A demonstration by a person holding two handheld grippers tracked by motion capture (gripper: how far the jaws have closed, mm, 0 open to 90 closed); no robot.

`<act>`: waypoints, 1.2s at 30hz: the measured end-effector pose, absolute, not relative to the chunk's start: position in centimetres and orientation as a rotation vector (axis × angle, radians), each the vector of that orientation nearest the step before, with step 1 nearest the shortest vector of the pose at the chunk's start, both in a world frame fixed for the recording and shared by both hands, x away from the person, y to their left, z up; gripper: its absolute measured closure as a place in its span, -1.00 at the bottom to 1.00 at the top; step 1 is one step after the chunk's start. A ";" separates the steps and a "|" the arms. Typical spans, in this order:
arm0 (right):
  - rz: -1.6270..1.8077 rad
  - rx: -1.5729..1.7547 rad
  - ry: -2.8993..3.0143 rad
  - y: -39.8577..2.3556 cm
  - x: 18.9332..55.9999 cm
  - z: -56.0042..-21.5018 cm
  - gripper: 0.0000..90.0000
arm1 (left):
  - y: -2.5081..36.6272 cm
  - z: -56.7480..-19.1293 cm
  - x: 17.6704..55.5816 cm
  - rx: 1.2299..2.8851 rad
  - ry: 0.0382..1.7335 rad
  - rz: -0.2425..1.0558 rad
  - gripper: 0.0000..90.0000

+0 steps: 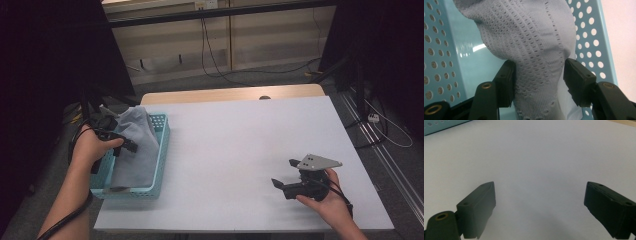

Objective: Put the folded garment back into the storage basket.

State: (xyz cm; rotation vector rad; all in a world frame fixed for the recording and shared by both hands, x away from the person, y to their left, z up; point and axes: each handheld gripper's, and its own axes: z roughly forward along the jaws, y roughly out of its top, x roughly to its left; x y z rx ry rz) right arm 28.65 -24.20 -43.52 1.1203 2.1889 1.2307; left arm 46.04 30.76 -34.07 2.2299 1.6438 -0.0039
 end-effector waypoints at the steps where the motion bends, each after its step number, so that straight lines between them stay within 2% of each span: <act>1: 1.231 1.120 2.189 -24.2 28.6 -43.5 -0.77 | 30.8 -34.1 46.0 2.230 1.641 -0.002 0.01; 36: 1.228 1.120 2.193 -24.2 28.7 -43.6 -0.77 | 31.8 -35.4 46.0 2.151 1.693 0.036 -0.10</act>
